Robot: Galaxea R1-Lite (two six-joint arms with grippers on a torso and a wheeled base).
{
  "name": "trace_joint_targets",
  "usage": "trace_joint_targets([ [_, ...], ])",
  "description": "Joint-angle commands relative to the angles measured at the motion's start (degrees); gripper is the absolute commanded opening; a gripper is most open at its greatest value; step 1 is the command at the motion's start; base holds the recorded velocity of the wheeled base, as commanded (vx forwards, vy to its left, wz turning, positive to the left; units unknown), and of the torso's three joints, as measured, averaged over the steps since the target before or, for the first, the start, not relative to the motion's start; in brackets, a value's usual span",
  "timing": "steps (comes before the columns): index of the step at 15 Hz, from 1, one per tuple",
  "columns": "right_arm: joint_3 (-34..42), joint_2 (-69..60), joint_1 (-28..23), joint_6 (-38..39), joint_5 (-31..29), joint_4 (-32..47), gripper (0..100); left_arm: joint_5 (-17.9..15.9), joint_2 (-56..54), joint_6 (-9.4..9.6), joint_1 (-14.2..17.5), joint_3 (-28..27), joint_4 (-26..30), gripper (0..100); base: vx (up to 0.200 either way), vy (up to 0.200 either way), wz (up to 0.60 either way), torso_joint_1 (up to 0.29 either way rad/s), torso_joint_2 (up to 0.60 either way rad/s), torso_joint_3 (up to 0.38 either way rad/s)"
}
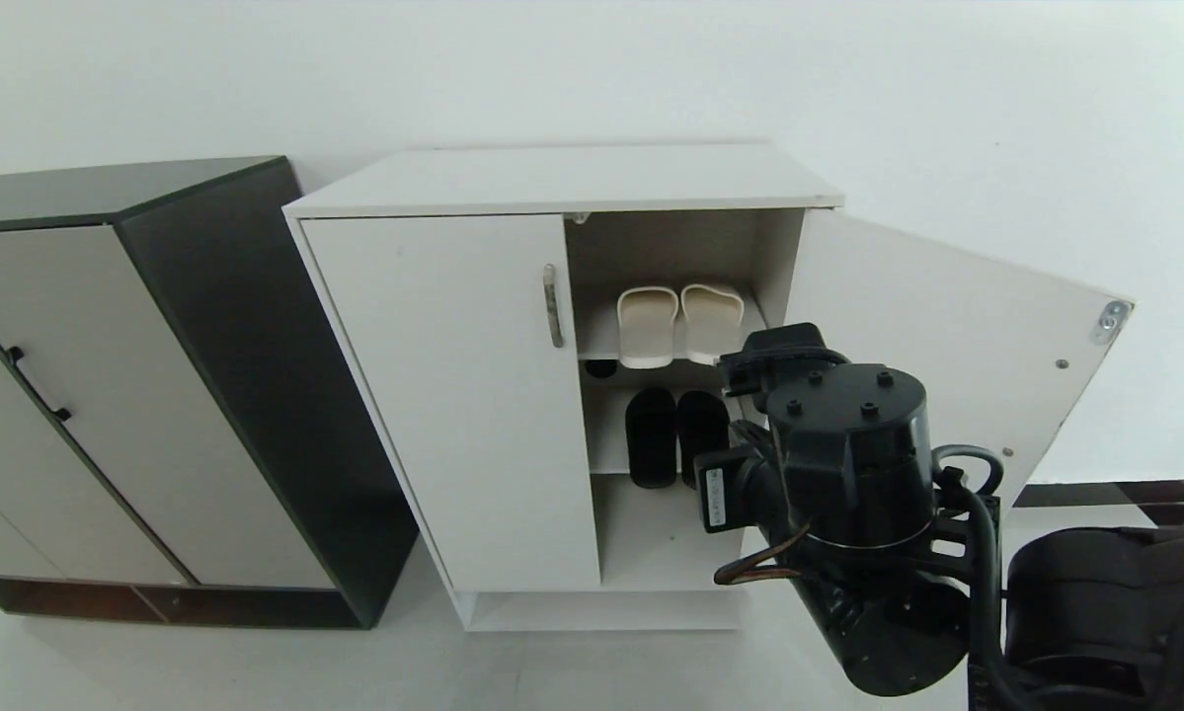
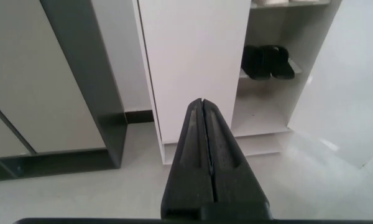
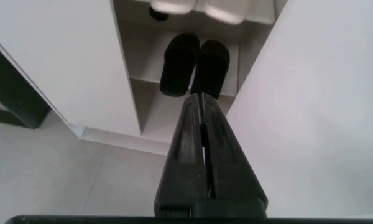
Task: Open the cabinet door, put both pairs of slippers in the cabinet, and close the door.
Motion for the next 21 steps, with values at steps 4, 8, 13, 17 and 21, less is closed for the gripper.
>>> trace_joint_targets([
  [4,0.0,0.0,0.0,0.0,0.0,0.0,0,0.0,0.0,-0.01,0.0,0.0,0.0,0,0.0,0.0,0.0,0.139,-0.46,-0.328],
  [8,0.0,0.0,0.0,0.0,0.0,0.0,0,0.0,0.0,-0.01,0.0,0.0,0.0,0,0.0,0.0,0.0,0.172,-0.48,-0.322],
  [13,0.0,0.1,0.0,0.0,0.0,0.0,0,0.0,0.0,-0.01,0.0,0.0,0.0,0,0.0,0.0,0.0,0.192,-0.5,-0.31],
  [17,0.0,0.4,0.0,0.0,0.0,0.0,0,0.0,0.0,-0.01,0.0,0.0,0.0,0,0.0,0.0,0.0,0.227,-0.53,-0.312],
  [21,0.0,0.4,-0.3,0.1,0.1,-0.1,0,0.0,0.0,-0.01,0.0,0.0,0.0,0,0.0,0.0,0.0,0.24,-0.57,-0.325],
])
